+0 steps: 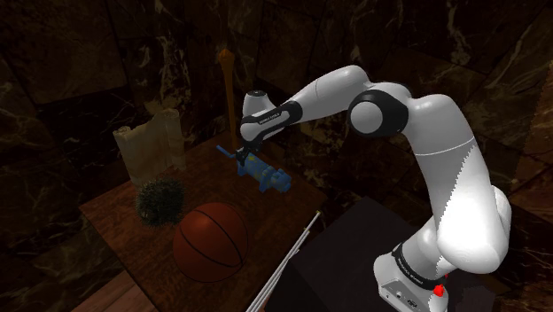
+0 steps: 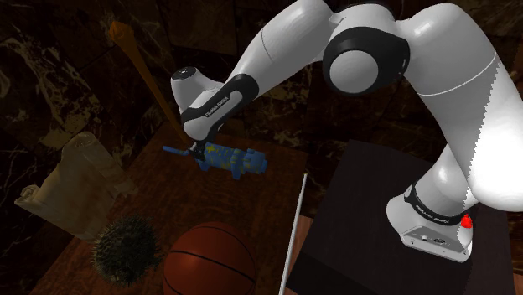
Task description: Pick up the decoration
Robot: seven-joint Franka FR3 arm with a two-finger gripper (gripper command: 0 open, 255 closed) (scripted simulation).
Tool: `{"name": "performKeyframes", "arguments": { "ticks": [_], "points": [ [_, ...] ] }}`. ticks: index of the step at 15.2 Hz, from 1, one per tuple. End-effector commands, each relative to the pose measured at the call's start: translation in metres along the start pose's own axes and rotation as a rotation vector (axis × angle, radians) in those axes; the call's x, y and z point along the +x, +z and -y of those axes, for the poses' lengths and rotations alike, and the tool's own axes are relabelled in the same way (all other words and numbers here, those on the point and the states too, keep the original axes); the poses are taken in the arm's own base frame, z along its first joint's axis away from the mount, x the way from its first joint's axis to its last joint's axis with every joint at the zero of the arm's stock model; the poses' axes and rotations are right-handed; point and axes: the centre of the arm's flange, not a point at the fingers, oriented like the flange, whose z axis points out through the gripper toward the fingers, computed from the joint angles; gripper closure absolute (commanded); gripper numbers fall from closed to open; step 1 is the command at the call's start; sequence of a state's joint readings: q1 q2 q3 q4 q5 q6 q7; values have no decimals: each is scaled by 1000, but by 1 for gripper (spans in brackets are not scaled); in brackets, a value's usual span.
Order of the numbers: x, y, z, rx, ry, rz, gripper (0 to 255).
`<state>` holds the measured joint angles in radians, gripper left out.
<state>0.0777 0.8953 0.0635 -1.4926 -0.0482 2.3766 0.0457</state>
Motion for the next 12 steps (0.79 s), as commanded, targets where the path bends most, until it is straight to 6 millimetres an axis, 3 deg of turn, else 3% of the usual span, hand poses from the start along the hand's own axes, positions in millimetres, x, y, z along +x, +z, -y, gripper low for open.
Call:
{"name": "performKeyframes", "arguments": {
  "ticks": [1,5,12],
  "points": [
    [0,1,0,0,0,2,255],
    [0,0,0,0,0,2,255],
    [-1,-37,1,0,0,2,255]
  ]
}}
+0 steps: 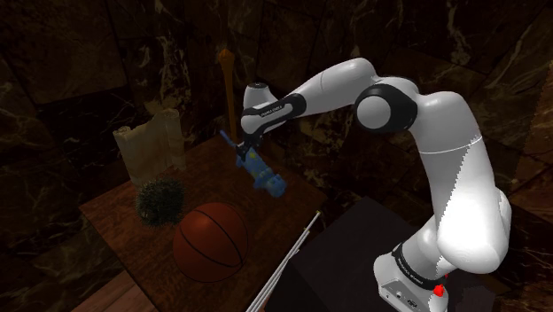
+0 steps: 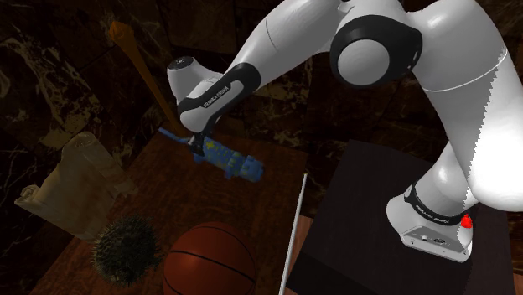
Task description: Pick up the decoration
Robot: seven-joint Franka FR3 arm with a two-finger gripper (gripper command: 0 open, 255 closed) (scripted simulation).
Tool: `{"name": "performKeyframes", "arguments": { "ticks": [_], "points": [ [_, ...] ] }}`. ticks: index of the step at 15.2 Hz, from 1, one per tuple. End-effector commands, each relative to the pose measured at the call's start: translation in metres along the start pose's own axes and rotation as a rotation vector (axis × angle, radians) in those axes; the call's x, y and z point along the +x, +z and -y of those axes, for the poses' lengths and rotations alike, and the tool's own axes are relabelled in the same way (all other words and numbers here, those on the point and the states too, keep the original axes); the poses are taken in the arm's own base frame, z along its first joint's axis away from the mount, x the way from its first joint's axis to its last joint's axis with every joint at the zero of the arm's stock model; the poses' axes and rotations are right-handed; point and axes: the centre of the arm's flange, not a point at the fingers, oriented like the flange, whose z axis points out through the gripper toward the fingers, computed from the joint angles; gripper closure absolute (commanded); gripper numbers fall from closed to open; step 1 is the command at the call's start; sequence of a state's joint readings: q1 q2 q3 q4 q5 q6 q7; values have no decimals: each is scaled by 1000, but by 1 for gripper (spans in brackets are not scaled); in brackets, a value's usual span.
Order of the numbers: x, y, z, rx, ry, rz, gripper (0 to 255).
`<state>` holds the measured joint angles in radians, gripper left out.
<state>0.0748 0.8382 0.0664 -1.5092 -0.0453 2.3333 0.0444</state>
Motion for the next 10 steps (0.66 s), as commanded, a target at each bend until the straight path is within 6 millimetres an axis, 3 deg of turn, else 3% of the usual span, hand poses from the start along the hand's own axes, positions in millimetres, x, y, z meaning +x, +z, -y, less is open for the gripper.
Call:
{"name": "performKeyframes", "arguments": {
  "ticks": [1,8,10],
  "points": [
    [-1,-12,1,0,0,-1,255],
    [-1,-49,1,0,0,-1,255],
    [-1,-50,1,0,0,-1,255]
  ]
}}
